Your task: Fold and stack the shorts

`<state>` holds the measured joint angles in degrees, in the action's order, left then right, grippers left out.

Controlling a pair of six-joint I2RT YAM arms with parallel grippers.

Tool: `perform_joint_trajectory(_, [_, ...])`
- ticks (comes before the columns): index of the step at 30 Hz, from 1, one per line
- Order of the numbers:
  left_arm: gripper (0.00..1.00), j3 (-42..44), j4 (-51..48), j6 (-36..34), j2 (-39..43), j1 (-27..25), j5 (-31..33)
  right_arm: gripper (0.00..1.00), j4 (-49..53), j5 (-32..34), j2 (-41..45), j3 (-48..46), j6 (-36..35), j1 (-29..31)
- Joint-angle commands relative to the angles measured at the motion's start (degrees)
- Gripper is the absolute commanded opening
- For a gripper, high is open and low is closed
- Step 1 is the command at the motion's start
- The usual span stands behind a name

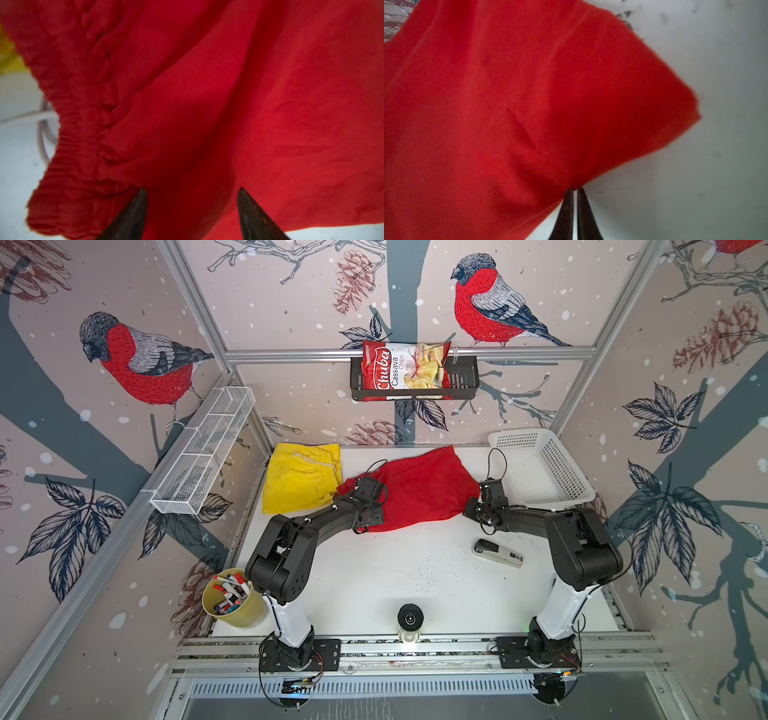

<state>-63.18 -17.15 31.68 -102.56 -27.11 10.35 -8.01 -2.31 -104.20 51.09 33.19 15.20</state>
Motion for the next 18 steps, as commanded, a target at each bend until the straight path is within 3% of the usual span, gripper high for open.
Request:
perform_joint_trajectory(1, [0.68, 1.6, 1.8, 1.7, -0.7, 0.3, 1.4, 0.1, -3.3, -1.1, 0.5, -2.2, 1.7, -3.1])
perform_joint_trajectory(7, [0.68, 5.0, 3.3, 2.0, -0.9, 0.2, -0.7, 0.1, -3.7, -2.1, 1.4, -3.7, 1.2, -7.3])
perform_joint_trajectory(14, [0.69, 4.8, 3.5, 1.7, -2.0, 0.3, -1.1, 0.31, -2.4, -5.3, 0.5, 0.8, 0.9, -7.6])
perform_joint_trajectory(18, [0.69, 4.8, 3.9, 1.7, -2.9, 0.2, -1.7, 0.36, -4.1, -8.0, 0.0, 1.4, 3.1, -7.5])
